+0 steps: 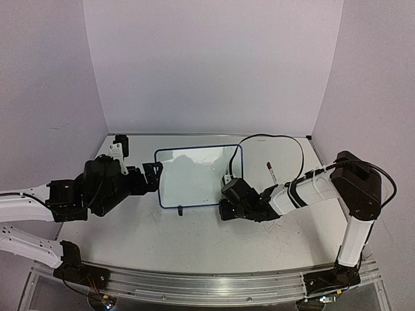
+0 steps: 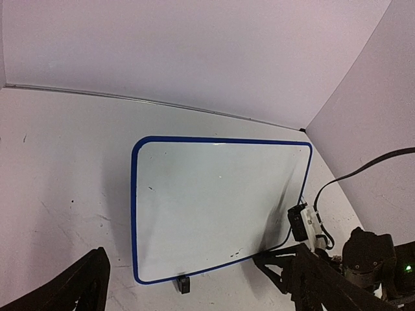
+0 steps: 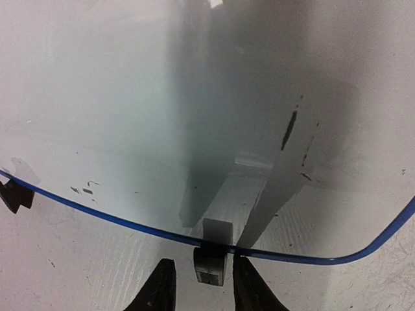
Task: Write a sentence on the whiteboard
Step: Move the whiteboard to the center of the board.
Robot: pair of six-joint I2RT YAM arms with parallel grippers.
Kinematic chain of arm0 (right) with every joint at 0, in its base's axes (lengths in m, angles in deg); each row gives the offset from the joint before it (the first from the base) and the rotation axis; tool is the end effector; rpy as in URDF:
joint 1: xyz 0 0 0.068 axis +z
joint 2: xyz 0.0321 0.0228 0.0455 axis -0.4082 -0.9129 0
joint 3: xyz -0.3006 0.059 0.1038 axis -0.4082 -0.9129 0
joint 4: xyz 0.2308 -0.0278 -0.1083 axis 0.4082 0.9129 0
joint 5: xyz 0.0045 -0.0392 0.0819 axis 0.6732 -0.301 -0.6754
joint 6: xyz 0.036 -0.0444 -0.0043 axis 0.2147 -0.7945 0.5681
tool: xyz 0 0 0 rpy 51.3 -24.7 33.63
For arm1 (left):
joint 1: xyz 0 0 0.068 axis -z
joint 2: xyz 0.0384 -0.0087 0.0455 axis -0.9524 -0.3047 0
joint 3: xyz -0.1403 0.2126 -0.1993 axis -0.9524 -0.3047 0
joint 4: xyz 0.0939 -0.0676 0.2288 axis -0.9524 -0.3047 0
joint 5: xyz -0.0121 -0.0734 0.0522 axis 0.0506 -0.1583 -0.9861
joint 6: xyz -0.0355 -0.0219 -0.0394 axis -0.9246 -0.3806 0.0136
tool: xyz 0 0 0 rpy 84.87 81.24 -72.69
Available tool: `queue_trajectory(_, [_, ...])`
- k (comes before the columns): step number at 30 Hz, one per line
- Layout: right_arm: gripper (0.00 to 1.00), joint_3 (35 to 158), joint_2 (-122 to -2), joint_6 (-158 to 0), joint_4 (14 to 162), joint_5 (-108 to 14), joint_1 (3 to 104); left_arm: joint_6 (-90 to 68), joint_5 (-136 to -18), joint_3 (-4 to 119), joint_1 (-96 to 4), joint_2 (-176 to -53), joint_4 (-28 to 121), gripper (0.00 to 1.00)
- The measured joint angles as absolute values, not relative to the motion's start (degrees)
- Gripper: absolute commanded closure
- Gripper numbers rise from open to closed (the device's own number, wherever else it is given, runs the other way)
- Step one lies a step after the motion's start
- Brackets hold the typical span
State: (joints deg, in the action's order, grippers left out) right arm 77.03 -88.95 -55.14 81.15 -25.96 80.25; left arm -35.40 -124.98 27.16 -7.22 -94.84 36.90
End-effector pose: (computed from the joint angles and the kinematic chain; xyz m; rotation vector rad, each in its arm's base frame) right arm 0.2266 0.3207 0.1811 -0.4148 2.3489 0.4606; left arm 0.1025 -0.1587 0.3374 0.0178 1.8897 -0.5507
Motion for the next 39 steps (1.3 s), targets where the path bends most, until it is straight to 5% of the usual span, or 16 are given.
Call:
queue_trajectory(18, [0.88, 79.9, -92.1, -54.8, 82.5, -21.1, 80.3, -37.2, -126.0, 28.3, -7.2, -94.8, 36.1, 0.01])
queue_trajectory(31, [0.88, 69.5, -84.3, -56.7, 82.1, -18.3, 79.8, -37.2, -126.0, 29.1, -7.2, -97.9, 35.2, 0.01])
queue_trajectory(33, [0.83, 68.8, -83.6, -56.9, 82.4, -18.1, 79.7, -37.2, -126.0, 29.6, -7.2, -98.7, 35.3, 0.01])
queue_trajectory(39, [0.4, 67.7, -82.2, -58.4, 82.1, -18.2, 79.7, -36.6, -125.9, 30.7, -7.2, -100.8, 35.5, 0.01])
